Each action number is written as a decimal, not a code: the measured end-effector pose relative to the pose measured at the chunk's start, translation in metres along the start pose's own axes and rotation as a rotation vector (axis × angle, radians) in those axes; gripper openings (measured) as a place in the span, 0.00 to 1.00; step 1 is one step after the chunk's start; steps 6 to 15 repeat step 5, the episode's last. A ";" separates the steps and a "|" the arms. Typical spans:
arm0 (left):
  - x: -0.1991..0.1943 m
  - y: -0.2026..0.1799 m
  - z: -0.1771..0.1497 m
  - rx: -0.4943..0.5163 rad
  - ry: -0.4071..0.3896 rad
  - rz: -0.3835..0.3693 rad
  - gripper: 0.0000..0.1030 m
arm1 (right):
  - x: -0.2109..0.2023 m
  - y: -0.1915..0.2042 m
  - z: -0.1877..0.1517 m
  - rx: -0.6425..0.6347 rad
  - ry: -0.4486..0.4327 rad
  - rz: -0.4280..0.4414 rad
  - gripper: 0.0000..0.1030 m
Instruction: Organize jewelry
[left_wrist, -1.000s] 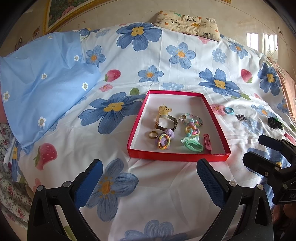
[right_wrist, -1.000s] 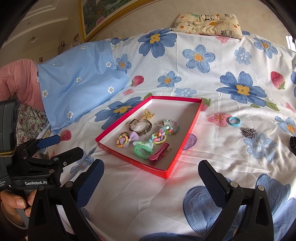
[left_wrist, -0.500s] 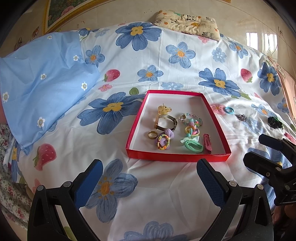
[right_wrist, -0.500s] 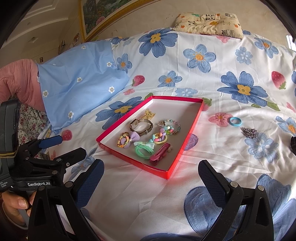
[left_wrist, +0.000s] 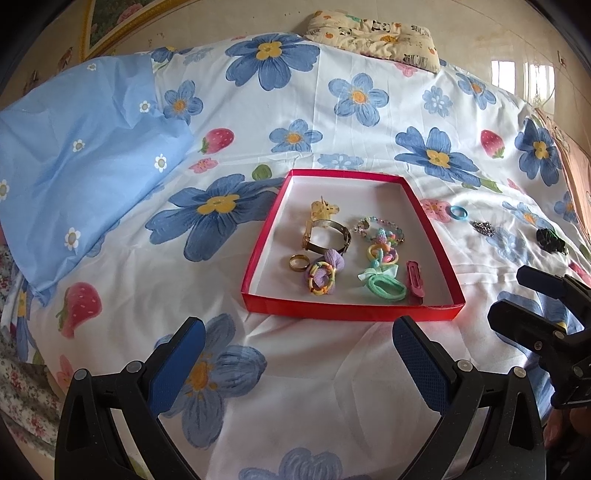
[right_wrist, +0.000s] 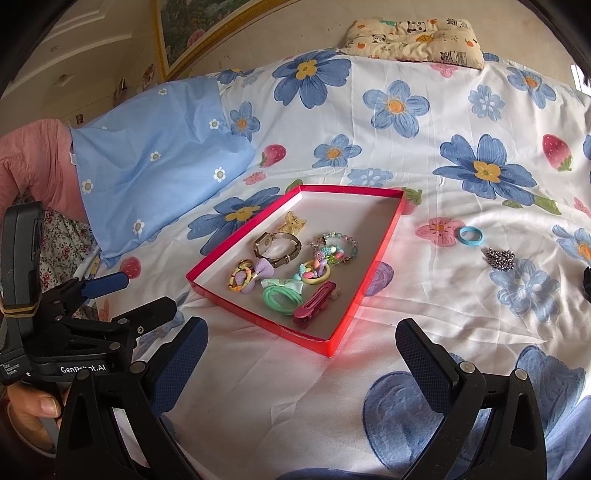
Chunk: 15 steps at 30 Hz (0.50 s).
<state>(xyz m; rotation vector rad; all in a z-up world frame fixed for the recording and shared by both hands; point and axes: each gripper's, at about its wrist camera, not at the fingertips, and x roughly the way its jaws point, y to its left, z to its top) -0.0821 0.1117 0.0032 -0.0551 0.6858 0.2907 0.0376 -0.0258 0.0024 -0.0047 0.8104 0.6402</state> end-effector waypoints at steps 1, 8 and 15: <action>0.003 -0.001 0.001 0.000 0.006 -0.005 0.99 | 0.001 -0.001 0.000 0.001 0.003 -0.001 0.99; 0.010 -0.004 0.006 0.002 0.020 -0.016 0.99 | 0.007 -0.009 0.000 0.015 0.017 0.000 0.99; 0.010 -0.004 0.006 0.002 0.020 -0.016 0.99 | 0.007 -0.009 0.000 0.015 0.017 0.000 0.99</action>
